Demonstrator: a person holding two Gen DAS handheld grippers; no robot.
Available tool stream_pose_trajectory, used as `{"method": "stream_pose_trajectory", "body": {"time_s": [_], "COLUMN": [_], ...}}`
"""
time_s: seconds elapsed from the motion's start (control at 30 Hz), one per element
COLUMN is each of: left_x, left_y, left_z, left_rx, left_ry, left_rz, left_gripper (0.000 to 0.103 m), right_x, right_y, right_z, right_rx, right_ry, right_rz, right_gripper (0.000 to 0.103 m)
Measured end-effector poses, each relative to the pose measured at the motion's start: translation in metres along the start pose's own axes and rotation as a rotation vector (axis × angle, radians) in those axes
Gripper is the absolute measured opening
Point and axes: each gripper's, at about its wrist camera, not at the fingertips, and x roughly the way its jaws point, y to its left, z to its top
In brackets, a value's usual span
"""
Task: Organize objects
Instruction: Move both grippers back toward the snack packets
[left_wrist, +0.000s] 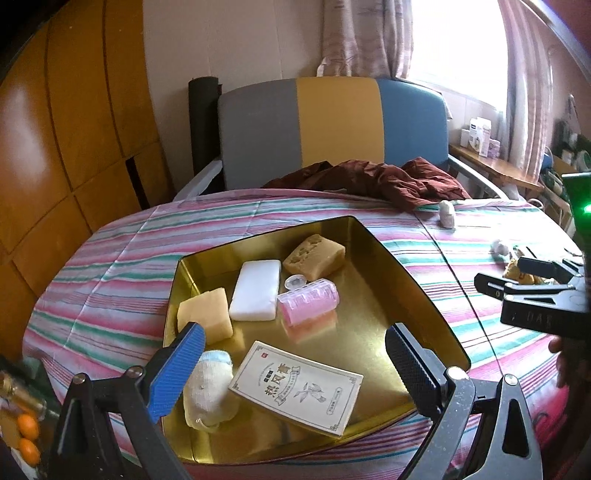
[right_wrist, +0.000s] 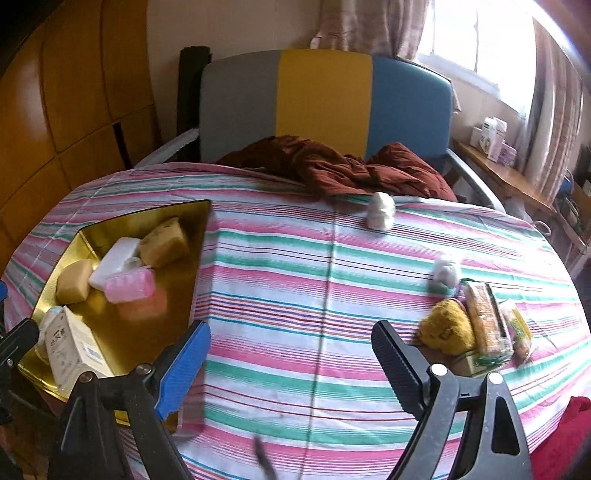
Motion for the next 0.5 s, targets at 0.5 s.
{"method": "stream_pose_trajectory", "body": {"time_s": [0.5], "left_x": [0.003], "left_y": [-0.033], "left_z": [0.006], "left_rx": [0.085], "left_ry": [0.002], "left_rz": [-0.056], "left_gripper": [0.099], "right_x": [-0.006], "right_y": [-0.099], "right_z": [0.021], "right_rx": [0.183], "right_ry": [-0.022], "right_rz": [-0.076], "right_gripper": [0.091]}}
